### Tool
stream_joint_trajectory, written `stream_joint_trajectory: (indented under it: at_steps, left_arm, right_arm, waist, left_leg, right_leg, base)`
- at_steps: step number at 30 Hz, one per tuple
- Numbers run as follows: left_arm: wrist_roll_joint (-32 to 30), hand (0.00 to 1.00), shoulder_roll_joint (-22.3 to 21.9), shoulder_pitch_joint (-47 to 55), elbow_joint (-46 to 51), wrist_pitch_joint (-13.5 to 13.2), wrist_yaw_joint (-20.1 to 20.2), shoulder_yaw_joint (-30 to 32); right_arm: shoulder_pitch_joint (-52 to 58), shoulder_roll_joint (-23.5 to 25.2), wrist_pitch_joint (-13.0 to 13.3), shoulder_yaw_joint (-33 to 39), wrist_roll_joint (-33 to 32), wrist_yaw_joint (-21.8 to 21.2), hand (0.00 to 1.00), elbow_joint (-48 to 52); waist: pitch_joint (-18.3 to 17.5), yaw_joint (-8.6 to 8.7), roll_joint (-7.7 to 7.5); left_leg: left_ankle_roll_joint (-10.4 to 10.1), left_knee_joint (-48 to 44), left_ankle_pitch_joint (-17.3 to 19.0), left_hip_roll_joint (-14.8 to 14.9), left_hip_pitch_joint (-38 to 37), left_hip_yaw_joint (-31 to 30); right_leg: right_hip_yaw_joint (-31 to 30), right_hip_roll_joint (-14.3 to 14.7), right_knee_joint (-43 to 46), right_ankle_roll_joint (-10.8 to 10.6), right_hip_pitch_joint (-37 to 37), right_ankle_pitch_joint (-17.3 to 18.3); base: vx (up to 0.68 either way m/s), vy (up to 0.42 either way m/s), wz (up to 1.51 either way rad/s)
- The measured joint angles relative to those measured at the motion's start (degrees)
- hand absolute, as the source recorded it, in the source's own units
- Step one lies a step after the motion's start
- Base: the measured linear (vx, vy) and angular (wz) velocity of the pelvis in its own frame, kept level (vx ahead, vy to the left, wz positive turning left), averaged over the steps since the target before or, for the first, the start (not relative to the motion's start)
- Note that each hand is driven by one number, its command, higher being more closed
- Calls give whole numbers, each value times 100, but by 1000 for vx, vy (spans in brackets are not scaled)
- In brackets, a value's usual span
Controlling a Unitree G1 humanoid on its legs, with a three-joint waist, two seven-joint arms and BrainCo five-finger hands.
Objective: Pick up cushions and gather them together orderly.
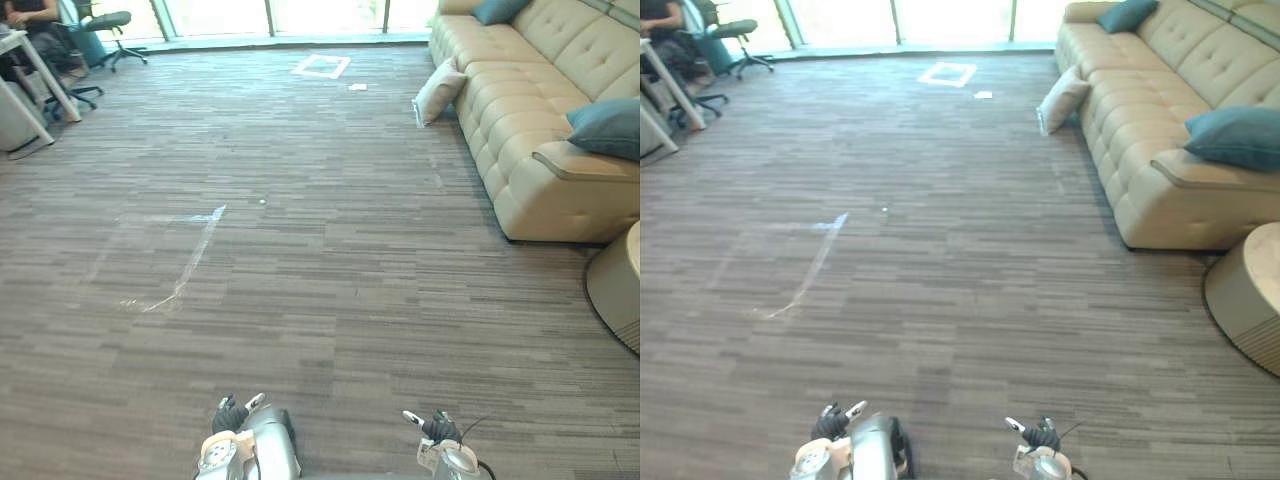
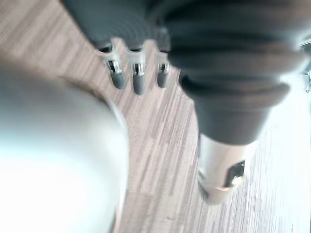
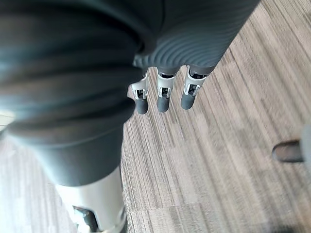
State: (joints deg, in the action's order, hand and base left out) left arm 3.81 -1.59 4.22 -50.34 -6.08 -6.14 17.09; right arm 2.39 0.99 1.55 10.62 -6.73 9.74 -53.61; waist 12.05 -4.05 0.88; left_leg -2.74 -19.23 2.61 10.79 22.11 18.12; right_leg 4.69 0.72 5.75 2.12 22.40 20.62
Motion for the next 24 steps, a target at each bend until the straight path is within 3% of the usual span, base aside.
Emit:
stream_joint_trajectory:
  at_steps: [1,2,3,4,5,6,7,8,10,12,14,16,17,18,19,20,21,22,23,24]
  left_arm:
    - [22,0,69,-8,4,2,6,-4]
    - [-8,0,183,-34,-2,18,4,-17]
    - [-26,0,237,-55,-14,18,1,-6]
    - [-27,0,278,-65,-30,18,-4,-9]
    - [-25,0,355,-80,-152,28,-32,-25]
    - [-26,0,395,-110,-245,34,-51,-38]
    - [-27,0,432,-141,-374,74,-101,-84]
    - [-34,0,436,-155,-475,106,-138,-157]
    - [-35,0,423,-141,-548,145,-136,-366]
    - [-36,0,407,-154,-599,147,-127,-513]
    - [-34,0,385,-183,-715,156,-125,-533]
    - [-32,0,307,-186,-800,168,-122,-552]
    - [-32,0,289,-186,-800,164,-120,-557]
    - [-34,0,214,-169,-850,164,-118,-537]
    - [-36,0,50,-161,-919,167,-107,-440]
    - [-55,0,-28,-188,-886,162,-88,-390]
    - [-92,0,-87,-199,-878,161,-89,-394]
    - [-141,0,-176,-217,-859,150,-89,-237]
    - [-142,0,-201,-238,-810,160,-75,-136]
    - [-143,0,-203,-225,-754,169,-72,-45]
  right_arm:
    - [-4,108,0,-5,5,7,0,-128]
    - [11,236,-4,15,8,6,0,-128]
    - [50,256,-14,-9,7,-22,0,-151]
    - [61,301,-12,21,9,-13,0,-149]
    - [144,296,-5,80,19,-10,0,-147]
    - [181,231,23,139,25,-8,0,-126]
    - [178,186,74,162,44,-10,0,-108]
    - [193,111,118,157,66,-16,0,-81]
    - [318,62,138,173,176,-11,0,124]
    - [366,61,142,298,226,-6,0,329]
    - [346,25,141,419,201,-13,0,304]
    - [256,13,138,491,213,-11,0,319]
    - [246,8,138,489,214,-13,0,316]
    - [229,-52,139,482,209,-24,0,324]
    - [141,-153,137,475,235,-31,0,324]
    - [100,-178,138,515,208,-40,0,325]
    - [93,-206,134,526,227,-49,0,344]
    - [75,-245,105,518,234,-74,0,340]
    - [50,-305,88,496,230,-76,0,311]
    - [25,-322,59,496,229,-65,0,288]
  waist:
    - [-134,-96,-180]
    - [-216,-91,-379]
    - [-232,-98,-502]
    - [-216,-120,-578]
    - [-240,-108,-697]
    - [-221,-32,-705]
    - [-187,36,-667]
    - [-161,90,-618]
    - [-217,98,-512]
    - [-212,195,-457]
    - [-190,291,-417]
    - [-194,430,-346]
    - [-189,433,-340]
    - [-199,487,-225]
    - [-227,472,33]
    - [-185,463,109]
    - [-174,502,145]
    - [-173,492,308]
    - [-120,468,409]
    - [-86,455,441]
  left_leg:
    - [268,-246,-554,-105,-59,-28]
    - [392,-505,-271,-166,-39,56]
    - [448,-869,131,-177,-88,153]
    - [446,-961,357,-231,-247,237]
    - [432,-993,725,-383,-595,322]
    - [422,-981,951,-477,-874,302]
    - [415,-951,1164,-551,-1211,276]
    - [401,-765,1386,-608,-1758,269]
    - [346,-257,1586,-619,-2476,262]
    - [180,340,1686,-596,-3227,211]
    - [59,718,1707,-557,-3763,220]
    - [38,1194,1720,-503,-4431,331]
    - [36,1249,1721,-498,-4585,313]
    - [29,1237,1724,-381,-4870,219]
    - [-144,1064,1572,-123,-4964,130]
    - [-309,677,1319,-22,-4885,-77]
    - [-308,304,1139,28,-4783,-266]
    - [-312,-935,651,270,-4260,-629]
    - [-392,-2656,-55,500,-3392,-1086]
    - [-432,-3539,-97,626,-3017,-1143]
  right_leg:
    - [-320,-219,132,-61,81,34]
    - [-408,-439,443,-155,-74,-19]
    - [-592,-582,1172,-408,-304,-222]
    - [-687,-636,1747,-489,-469,-378]
    - [-721,-790,3175,-851,-991,-1043]
    - [-714,-889,4226,-1224,-1428,-1602]
    - [-646,-949,5074,-1326,-1806,-1651]
    - [-479,-1004,5795,-1247,-2241,-1516]
    - [-31,-1054,5985,-889,-2910,-1178]
    - [596,-1099,5424,-664,-3813,-890]
    - [1131,-1126,4404,-479,-4204,-814]
    - [1578,-913,2420,-241,-4451,-1188]
    - [1508,-822,1998,-181,-4494,-1346]
    - [1216,-608,2028,341,-4458,-2087]
    - [1302,-517,2539,345,-4452,-1611]
    - [1317,-581,3039,406,-4478,-1146]
    - [1323,-575,3210,422,-4420,-904]
    - [1375,-435,3189,424,-4154,-572]
    - [1411,-252,2944,445,-3790,-418]
    - [1370,-125,2771,470,-3529,-393]
  base:
    - [757,313,-92]
    - [928,398,-85]
    - [627,287,-42]
    - [925,435,-29]
    - [737,344,-5]
    - [704,314,10]
    - [525,180,17]
    - [753,188,15]
    - [744,123,8]
    - [648,16,18]
    - [709,-57,22]
    - [850,-123,25]
    - [843,-158,34]
    - [865,-165,23]
    - [1021,-243,33]
    - [827,-234,23]
    - [801,-298,26]
    - [743,-260,12]
    - [715,-229,-7]
    - [669,-165,-34]
